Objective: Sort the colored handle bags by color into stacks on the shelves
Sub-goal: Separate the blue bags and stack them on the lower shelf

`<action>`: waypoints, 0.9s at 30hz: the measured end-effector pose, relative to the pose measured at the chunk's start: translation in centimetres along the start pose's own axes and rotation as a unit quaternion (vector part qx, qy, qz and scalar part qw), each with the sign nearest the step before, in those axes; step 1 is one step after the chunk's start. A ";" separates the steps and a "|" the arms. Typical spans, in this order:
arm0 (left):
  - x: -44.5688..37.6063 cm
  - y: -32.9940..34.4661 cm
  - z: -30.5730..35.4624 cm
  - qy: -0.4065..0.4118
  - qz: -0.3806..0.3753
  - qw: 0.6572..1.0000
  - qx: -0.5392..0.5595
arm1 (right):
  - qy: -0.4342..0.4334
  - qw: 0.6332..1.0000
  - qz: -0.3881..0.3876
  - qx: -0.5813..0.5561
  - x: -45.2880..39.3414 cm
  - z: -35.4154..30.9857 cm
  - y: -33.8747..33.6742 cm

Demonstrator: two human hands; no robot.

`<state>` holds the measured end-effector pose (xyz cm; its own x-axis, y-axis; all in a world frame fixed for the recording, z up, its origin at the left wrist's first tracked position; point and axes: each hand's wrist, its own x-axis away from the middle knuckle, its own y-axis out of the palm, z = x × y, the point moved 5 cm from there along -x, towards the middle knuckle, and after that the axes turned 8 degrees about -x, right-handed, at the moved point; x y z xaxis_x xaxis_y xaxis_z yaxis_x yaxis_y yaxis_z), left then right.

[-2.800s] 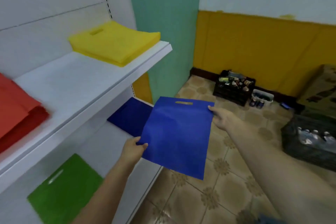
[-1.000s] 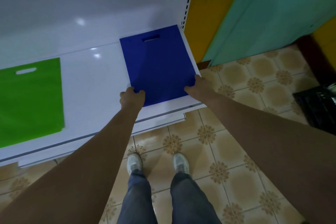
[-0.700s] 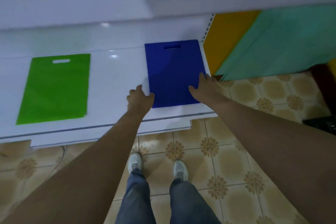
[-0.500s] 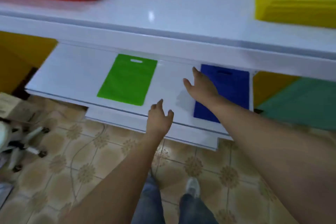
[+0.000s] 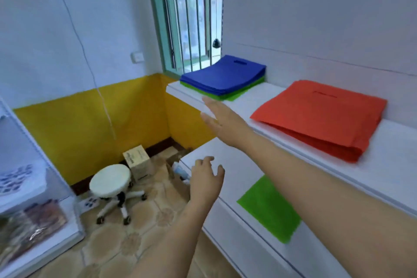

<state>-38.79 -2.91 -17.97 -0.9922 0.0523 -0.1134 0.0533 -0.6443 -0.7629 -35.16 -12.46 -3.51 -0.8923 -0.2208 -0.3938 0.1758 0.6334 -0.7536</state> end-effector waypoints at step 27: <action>-42.1 -8.9 4.8 0.110 0.052 0.983 -0.138 | 0.431 0.883 0.035 0.185 -24.2 28.6 -5.5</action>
<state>1.93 -3.01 -3.39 -0.9332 0.1798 -0.3113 0.2118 -0.4247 -0.8802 -2.61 -31.82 -4.91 -0.8309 0.5561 -0.0208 0.2254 0.3021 -0.9262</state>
